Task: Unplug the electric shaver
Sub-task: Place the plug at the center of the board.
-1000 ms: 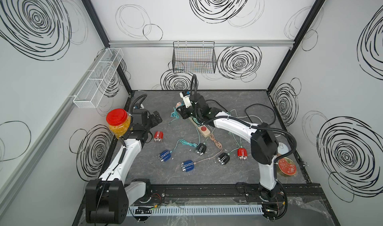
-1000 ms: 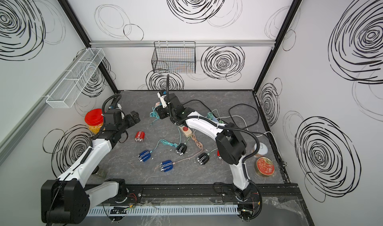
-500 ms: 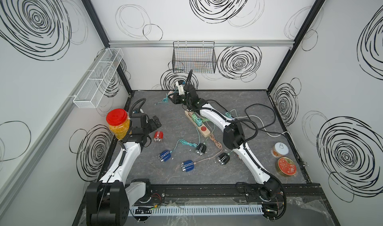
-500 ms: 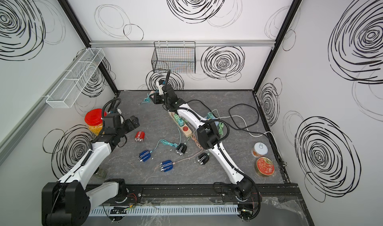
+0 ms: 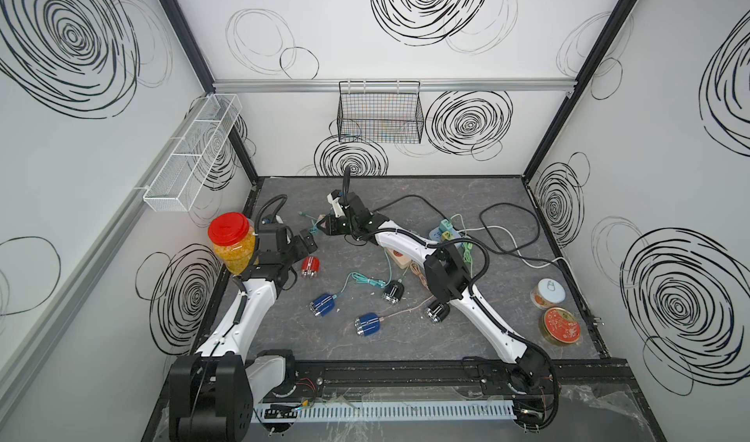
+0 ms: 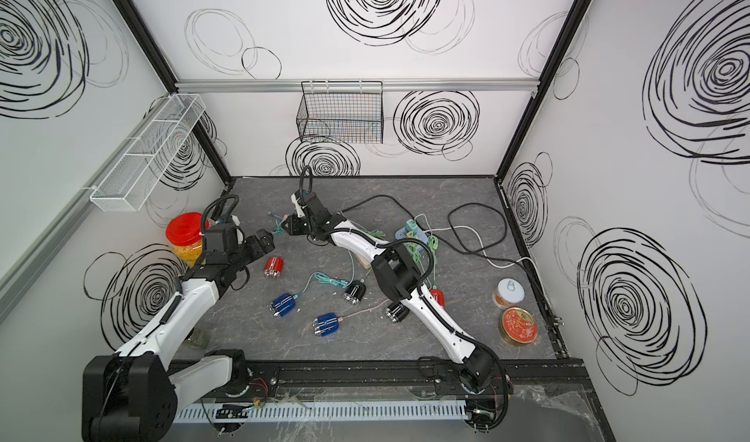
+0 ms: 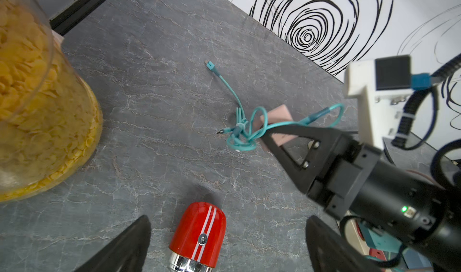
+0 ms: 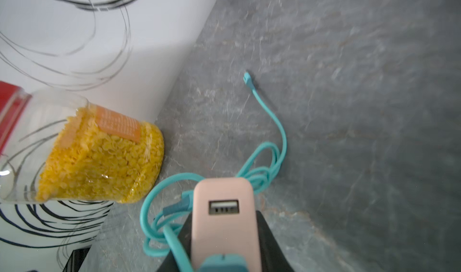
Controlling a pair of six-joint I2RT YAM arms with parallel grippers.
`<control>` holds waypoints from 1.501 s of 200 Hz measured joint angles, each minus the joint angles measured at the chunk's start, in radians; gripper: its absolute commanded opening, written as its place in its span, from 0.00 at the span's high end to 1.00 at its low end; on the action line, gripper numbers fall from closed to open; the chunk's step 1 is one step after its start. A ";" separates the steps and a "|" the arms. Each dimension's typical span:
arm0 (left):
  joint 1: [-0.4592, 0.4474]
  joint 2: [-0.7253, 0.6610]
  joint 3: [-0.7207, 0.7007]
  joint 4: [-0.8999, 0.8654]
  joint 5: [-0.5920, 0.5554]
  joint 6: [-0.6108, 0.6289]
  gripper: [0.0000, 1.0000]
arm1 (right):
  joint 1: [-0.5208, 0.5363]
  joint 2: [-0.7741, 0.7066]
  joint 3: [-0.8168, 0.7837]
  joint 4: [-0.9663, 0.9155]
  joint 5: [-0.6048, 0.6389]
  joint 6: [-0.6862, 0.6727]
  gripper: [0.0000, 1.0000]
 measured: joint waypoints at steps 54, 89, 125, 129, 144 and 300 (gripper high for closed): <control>-0.003 0.001 -0.001 0.000 0.000 -0.004 0.01 | 0.021 -0.002 -0.002 -0.142 0.099 -0.040 1.00; -0.017 0.004 -0.006 0.002 -0.003 -0.007 0.01 | 0.023 -0.026 -0.008 -0.241 0.216 -0.109 1.00; -0.031 0.008 -0.013 0.009 -0.005 -0.010 0.01 | 0.026 -0.042 -0.012 -0.288 0.243 -0.150 1.00; -0.032 0.008 -0.014 0.009 -0.005 -0.010 0.01 | 0.026 -0.043 -0.016 -0.288 0.238 -0.151 1.00; -0.035 0.009 -0.014 0.009 -0.007 -0.011 0.01 | 0.027 -0.056 -0.046 -0.284 0.208 -0.151 1.00; -0.055 0.011 -0.031 0.031 -0.013 -0.022 0.01 | 0.030 -0.095 -0.166 -0.221 -0.082 -0.007 0.62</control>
